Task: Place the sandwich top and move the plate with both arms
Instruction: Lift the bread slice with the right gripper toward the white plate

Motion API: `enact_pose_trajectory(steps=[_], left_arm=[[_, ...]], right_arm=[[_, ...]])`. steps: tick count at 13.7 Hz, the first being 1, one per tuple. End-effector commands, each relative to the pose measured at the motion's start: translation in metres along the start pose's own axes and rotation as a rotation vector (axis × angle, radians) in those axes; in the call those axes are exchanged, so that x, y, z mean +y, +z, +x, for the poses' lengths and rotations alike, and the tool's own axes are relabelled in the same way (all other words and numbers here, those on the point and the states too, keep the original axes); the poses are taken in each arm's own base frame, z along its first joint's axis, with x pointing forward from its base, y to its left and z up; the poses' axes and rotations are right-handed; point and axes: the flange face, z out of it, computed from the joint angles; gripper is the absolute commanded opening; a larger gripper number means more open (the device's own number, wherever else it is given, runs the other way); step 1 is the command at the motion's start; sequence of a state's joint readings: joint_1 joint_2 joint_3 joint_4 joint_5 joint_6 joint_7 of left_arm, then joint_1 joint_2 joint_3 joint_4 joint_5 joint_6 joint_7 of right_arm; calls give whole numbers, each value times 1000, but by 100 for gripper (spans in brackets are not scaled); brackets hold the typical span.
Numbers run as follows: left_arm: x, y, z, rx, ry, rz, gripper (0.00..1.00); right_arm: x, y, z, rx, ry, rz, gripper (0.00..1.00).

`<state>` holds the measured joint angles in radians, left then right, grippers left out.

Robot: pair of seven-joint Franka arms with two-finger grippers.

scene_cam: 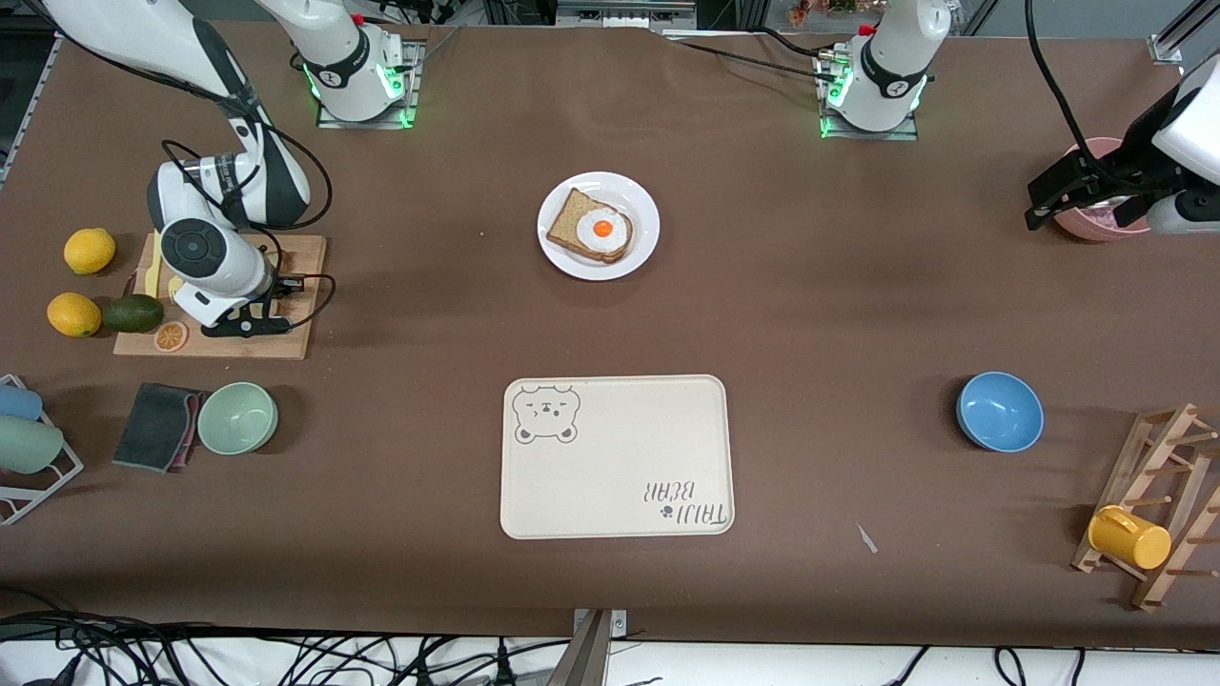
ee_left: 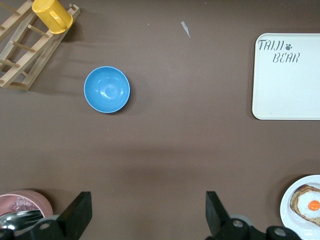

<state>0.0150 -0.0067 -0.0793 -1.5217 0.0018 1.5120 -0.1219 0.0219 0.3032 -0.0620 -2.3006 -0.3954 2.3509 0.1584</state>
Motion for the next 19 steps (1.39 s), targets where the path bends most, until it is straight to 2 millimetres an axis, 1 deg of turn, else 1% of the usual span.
enact_pose_trajectory(steps=[1, 3, 6, 8, 9, 10, 12, 14, 16, 17, 18, 19], left_arm=[[2, -6, 1, 0, -1, -21, 100], [2, -6, 1, 0, -1, -21, 100], [2, -6, 1, 0, -1, -21, 100], [2, -6, 1, 1, -1, -20, 100], [2, -6, 1, 1, -1, -20, 100], [2, -6, 1, 1, -1, -20, 100], [1, -6, 1, 1, -2, -20, 100], [1, -6, 1, 1, -2, -20, 100], [0, -6, 1, 1, -4, -20, 100], [0, -6, 1, 1, -4, -20, 100], [0, -6, 1, 1, -4, -20, 100], [0, -6, 1, -1, -4, -18, 100]], right_arm=[[0, -15, 14, -36, -3, -43, 0], [-6, -32, 21, -60, -10, -69, 0], [-8, -56, 31, -76, -10, -94, 0], [-25, -84, 41, -68, -36, -115, 0], [-36, -97, 43, -84, -39, -122, 0], [-52, -112, 44, -93, -46, -114, 0], [-93, -140, 46, -89, -71, -79, 0], [-140, -157, 52, -97, -58, -2, 0], [-196, -176, 53, -98, 4, 23, 0], [-221, -183, 50, -106, 38, 29, 0], [-242, -188, 49, -114, 80, 57, 0], [-270, -198, 46, -106, 98, 79, 0]])
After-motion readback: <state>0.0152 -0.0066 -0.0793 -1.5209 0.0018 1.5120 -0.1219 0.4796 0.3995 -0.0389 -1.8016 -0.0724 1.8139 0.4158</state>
